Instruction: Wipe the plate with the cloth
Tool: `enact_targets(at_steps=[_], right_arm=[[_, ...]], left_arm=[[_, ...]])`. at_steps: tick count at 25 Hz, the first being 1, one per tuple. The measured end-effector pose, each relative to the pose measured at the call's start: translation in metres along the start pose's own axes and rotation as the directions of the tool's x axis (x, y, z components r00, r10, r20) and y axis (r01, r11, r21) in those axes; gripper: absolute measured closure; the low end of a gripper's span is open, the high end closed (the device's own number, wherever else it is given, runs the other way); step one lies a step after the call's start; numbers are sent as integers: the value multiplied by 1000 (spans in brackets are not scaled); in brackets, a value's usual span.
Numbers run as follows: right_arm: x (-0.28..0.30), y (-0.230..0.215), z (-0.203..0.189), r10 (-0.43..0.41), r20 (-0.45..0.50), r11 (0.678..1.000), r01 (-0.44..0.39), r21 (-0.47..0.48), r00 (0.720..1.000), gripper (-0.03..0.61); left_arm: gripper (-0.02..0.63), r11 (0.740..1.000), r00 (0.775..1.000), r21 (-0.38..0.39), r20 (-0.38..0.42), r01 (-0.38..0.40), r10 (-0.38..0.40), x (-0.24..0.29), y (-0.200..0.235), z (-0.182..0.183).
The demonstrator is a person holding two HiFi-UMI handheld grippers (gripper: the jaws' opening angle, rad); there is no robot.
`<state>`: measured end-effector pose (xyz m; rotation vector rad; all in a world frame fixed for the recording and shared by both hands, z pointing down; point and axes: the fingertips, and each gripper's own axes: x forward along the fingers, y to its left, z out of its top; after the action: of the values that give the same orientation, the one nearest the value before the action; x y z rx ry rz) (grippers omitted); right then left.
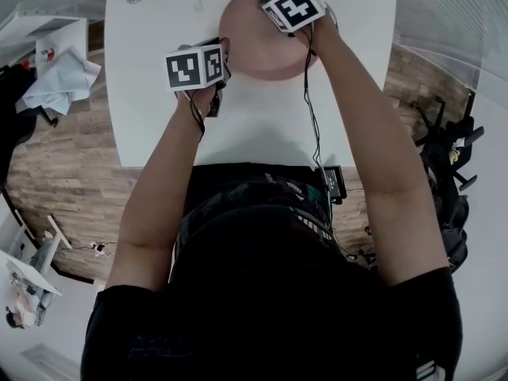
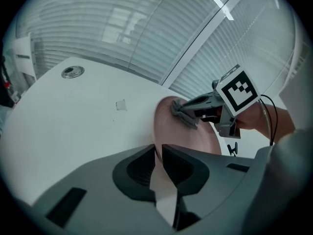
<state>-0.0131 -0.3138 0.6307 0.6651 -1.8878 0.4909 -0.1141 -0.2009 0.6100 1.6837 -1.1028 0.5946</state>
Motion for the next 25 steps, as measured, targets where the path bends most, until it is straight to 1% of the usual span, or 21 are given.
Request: enact_targets(at_steps=[1,3,5,6,8,10,12,13,15,16,18,20,21,23,24,25], right_arm=[[3,13,9,23,28,999,-22,-25,999,540],[8,46,22,100,62,993,-96,-63,993,540],[9,78,24,199,64,977,-193,-92,978,541],[8,93,21,247,51,964,-241,-110,968,540],[3,118,8,329,-1,934,-326,-146,944,540],[-4,139,-13,393,-73,901,-400,-167,917,541],[-14,157,-40,438,-153,868,-461,-186,886,541],[-19,163,-55,447,-195,854,-482,-198,873,540],[-27,168,-82,442,-277,838,-503,-212,853,541],[-30,168,-95,435,-313,836,-508,-208,844,541],[-37,159,-114,414,-376,841,-506,-189,829,540],[-46,145,-129,374,-442,847,-494,-195,816,540],[-48,135,-134,338,-464,854,-474,-215,819,540],[-47,108,-138,230,-478,873,-397,-284,848,540],[-47,96,-139,182,-481,880,-360,-310,858,540],[-46,85,-141,147,-487,886,-333,-322,861,540]], left_arm=[[555,1000,1000,-6,4,3,-3,0,0,1],[557,999,1000,-31,18,13,-13,0,0,1],[557,998,999,-62,34,22,-20,-1,1,1],[557,997,999,-71,39,23,-20,-1,1,1],[558,996,999,-85,48,24,-20,-1,2,2],[561,995,998,-100,58,22,-16,-1,3,2],[565,994,998,-111,64,17,-10,-1,3,2],[568,994,998,-112,66,14,-7,0,4,3],[583,994,998,-110,68,11,-3,1,5,4],[586,994,998,-106,69,11,-3,1,4,5],[584,996,998,-94,68,10,-3,1,1,6],[584,997,998,-79,62,8,-3,1,-2,7],[584,997,998,-70,58,7,-3,1,-3,8],[582,998,999,-59,49,5,-2,2,-3,8],[581,998,999,-60,44,4,-1,2,-3,7],[580,998,999,-63,39,2,0,3,-2,6]])
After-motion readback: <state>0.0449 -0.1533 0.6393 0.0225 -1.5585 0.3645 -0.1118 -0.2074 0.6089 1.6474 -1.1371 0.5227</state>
